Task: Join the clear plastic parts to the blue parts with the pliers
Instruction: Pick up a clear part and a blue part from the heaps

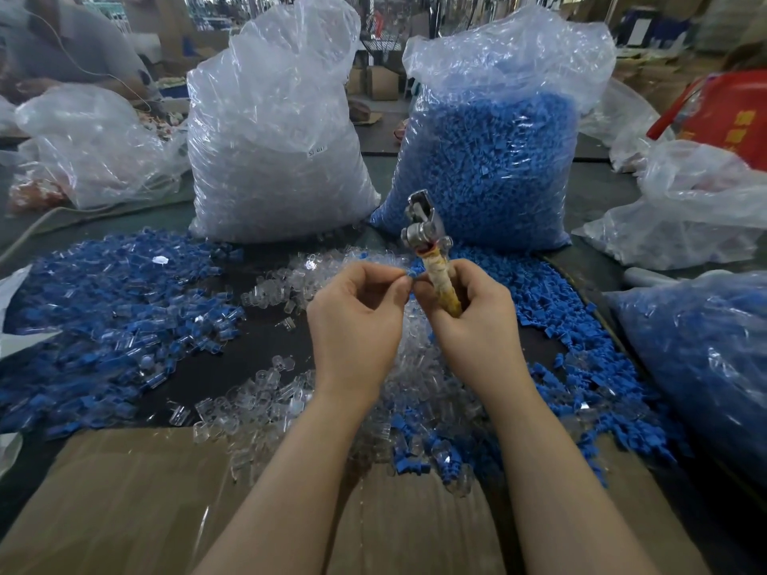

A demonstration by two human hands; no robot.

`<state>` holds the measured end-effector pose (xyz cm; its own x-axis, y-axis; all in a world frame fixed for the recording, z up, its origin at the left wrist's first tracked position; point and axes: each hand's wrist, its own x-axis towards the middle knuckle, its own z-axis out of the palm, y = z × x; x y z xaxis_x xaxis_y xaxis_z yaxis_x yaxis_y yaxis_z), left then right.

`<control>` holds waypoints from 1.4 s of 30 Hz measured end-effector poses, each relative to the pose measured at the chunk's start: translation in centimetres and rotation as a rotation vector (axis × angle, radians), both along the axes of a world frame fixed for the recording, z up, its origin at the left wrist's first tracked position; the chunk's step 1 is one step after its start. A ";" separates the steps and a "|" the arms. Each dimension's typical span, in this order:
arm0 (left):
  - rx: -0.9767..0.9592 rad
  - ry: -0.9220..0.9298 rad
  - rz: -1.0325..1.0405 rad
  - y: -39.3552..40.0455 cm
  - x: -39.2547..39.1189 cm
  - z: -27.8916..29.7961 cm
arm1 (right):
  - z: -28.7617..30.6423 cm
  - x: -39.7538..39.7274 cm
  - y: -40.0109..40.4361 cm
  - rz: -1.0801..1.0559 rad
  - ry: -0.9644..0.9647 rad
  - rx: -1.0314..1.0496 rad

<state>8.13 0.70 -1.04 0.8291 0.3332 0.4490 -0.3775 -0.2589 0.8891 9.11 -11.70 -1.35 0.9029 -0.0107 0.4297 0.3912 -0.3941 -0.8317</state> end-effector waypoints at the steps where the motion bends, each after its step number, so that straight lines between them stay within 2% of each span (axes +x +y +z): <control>1: 0.015 -0.008 0.005 0.0 0.0 0.0 | 0.0 0.0 0.0 -0.002 0.002 0.001; 14: 0.038 -0.042 0.000 0.0 -0.2 0.0 | 0.5 -0.3 0.0 0.050 0.059 0.049; 19: -0.253 0.003 -0.115 1.1 0.2 0.3 | 0.8 -0.4 -1.5 0.193 0.201 -0.061; 22: -0.320 -0.024 -0.134 1.7 0.5 0.4 | 0.8 -0.5 -1.8 0.209 0.266 -0.135; 42: -0.253 -0.102 -0.172 2.2 0.4 0.8 | 1.3 -0.5 -2.0 0.210 0.208 -0.392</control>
<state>8.49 2.87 -0.26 0.8380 0.3038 0.4533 -0.4869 0.0414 0.8725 8.60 -13.74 -0.04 0.9353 0.3076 0.1749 0.3370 -0.6236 -0.7053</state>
